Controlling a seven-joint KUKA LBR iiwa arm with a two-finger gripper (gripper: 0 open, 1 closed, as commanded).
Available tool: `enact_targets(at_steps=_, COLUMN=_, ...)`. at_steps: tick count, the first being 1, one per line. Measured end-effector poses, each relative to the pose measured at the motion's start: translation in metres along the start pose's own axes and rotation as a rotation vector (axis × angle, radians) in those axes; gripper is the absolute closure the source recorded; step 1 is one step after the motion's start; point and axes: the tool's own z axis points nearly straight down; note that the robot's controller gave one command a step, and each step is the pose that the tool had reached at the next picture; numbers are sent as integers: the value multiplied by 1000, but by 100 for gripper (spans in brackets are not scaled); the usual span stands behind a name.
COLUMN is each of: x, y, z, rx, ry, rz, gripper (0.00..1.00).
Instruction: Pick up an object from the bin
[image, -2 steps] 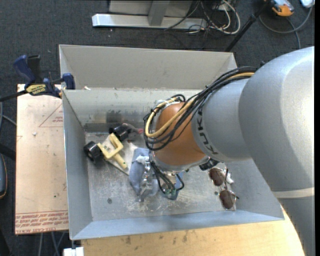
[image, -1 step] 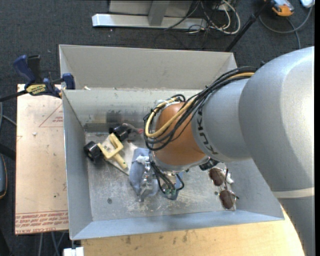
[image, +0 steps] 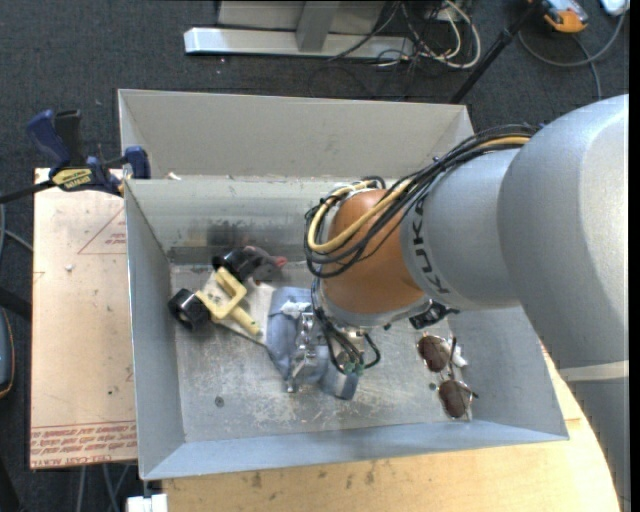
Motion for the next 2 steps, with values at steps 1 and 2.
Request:
enact_targets(at_steps=1, x=-55, y=0, z=-148, rx=6, ry=-18, rz=39, gripper=100)
enact_targets(at_steps=2, x=-53, y=-1, z=-144, rx=8, ry=-10, rz=39, gripper=100)
